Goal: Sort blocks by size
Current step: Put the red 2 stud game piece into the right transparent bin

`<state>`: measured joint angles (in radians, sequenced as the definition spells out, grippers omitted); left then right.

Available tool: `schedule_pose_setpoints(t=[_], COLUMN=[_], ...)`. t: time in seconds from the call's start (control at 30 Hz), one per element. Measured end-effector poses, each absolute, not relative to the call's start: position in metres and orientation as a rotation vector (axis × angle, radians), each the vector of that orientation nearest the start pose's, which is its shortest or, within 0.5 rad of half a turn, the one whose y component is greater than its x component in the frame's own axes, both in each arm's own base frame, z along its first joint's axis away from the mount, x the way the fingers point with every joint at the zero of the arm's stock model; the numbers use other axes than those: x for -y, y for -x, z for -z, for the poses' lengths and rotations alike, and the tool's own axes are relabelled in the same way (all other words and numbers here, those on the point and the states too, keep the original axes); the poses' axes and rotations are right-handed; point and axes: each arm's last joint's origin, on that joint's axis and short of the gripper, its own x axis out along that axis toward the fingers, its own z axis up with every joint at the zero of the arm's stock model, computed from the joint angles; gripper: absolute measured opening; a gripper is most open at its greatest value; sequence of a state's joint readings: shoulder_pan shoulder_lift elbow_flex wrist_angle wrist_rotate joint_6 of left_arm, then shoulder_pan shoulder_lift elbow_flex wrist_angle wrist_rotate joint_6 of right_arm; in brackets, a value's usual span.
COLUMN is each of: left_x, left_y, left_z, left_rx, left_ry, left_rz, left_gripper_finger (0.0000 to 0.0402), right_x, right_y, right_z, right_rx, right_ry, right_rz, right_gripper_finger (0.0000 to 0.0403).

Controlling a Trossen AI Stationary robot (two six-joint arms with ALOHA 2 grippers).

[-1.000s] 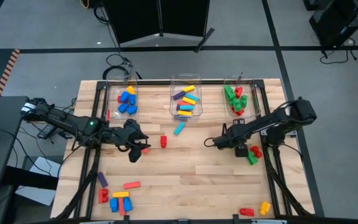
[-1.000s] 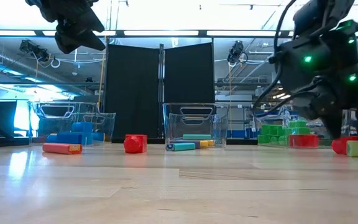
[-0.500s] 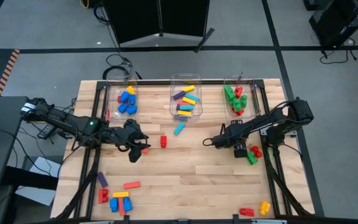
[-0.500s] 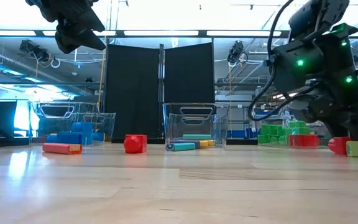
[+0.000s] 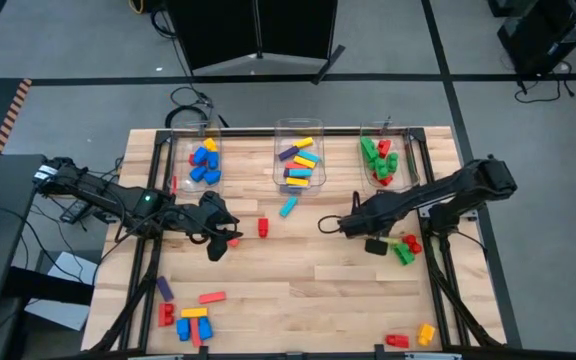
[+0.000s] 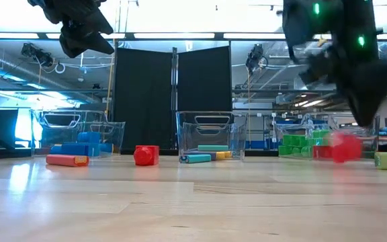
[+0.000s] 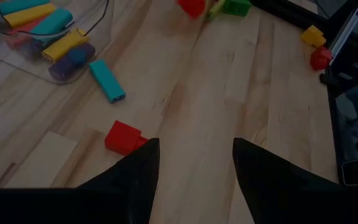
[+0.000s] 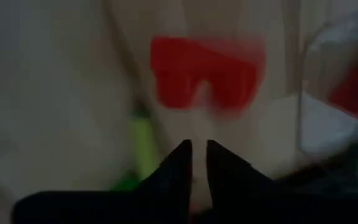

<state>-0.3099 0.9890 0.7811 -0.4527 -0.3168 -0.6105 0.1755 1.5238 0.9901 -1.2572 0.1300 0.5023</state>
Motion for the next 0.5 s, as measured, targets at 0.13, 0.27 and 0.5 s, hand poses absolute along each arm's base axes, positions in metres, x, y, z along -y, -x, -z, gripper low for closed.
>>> schedule_pose_setpoints(t=[0.13,0.27,0.5], left_x=[0.053,0.053,0.053], left_y=[-0.195,-0.195,-0.195], left_z=[-0.274,-0.274,-0.274], left_rx=[-0.600,-0.600,-0.600], left_ry=[0.387,0.387,0.387], left_rz=[-0.196,-0.196,-0.196], left_gripper_finger=[0.0212,0.0212,0.0212], right_x=[-0.046,-0.052,-0.052], right_y=[-0.230,-0.234,-0.246], right_z=[-0.232,-0.257,-0.268], right_rx=[-1.579,-1.468,-1.317], right_ry=[-0.228,-0.320,-0.467], right_rz=[0.440,0.466,0.530], right_gripper_finger=[0.0010,0.0019,0.0057])
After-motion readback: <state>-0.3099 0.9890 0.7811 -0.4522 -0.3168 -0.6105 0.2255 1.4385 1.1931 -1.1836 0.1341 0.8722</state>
